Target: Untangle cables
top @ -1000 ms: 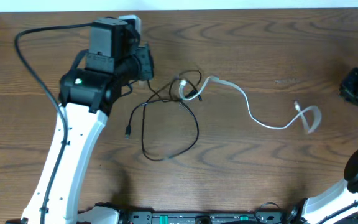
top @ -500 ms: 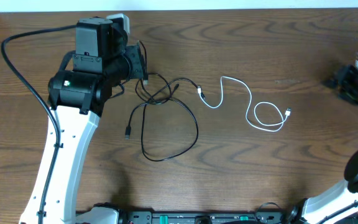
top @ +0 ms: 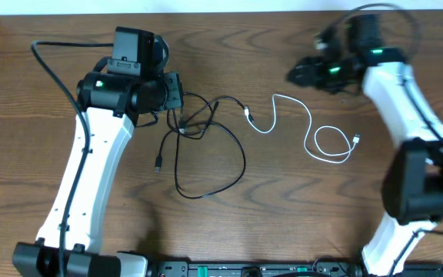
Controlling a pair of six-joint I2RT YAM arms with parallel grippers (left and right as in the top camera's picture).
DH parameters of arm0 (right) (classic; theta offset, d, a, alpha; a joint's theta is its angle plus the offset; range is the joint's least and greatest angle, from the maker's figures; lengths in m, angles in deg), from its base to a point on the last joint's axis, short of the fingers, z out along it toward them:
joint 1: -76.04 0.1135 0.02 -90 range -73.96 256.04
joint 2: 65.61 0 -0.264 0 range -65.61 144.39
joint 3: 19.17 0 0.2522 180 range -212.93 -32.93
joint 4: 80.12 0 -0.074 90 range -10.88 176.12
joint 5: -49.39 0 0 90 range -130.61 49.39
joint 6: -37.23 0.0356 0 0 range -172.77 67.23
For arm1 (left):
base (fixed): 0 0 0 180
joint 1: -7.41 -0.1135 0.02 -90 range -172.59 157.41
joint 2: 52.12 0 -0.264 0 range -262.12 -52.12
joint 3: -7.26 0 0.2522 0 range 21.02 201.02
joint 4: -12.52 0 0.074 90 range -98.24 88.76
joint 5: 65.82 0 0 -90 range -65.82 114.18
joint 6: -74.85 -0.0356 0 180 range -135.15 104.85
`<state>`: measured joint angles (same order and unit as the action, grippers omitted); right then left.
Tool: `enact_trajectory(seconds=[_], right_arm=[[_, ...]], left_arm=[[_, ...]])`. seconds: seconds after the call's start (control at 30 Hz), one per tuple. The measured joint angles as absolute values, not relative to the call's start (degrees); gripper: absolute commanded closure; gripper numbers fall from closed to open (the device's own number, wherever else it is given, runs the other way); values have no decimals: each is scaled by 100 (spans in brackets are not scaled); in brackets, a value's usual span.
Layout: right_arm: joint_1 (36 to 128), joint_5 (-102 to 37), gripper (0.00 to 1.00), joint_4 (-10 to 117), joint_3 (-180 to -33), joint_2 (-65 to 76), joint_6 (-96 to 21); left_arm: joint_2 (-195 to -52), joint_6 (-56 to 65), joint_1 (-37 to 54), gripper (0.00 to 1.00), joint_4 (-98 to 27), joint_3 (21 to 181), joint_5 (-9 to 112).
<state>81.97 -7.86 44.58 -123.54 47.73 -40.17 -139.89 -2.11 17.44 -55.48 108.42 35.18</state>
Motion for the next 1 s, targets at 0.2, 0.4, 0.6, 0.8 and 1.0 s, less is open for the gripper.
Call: enact_trajectory(seconds=[0.2,0.4,0.6,0.8,1.0], right_arm=[[8886,-1087,49,4454,-12351,5393,-3637],[9203,-1500,91,4360,-12354,5435,-3337],[9192,-1898,99,3663,-12424,5435,-3217],[8960,-2324,99,2443,-13038,5404,-3245],[8717,-2901,99,1901,-13794,4976,-3254]], left_arm=[[-14011,-211,1744,92,-5546,10837,3413],[-14011,-211,1744,92,-5548,10837,3300],[-14011,-211,1744,93,-5524,10837,3282],[-14011,-211,1744,92,-5327,10837,3282],[-14011,-211,1744,92,-5292,10837,3282]])
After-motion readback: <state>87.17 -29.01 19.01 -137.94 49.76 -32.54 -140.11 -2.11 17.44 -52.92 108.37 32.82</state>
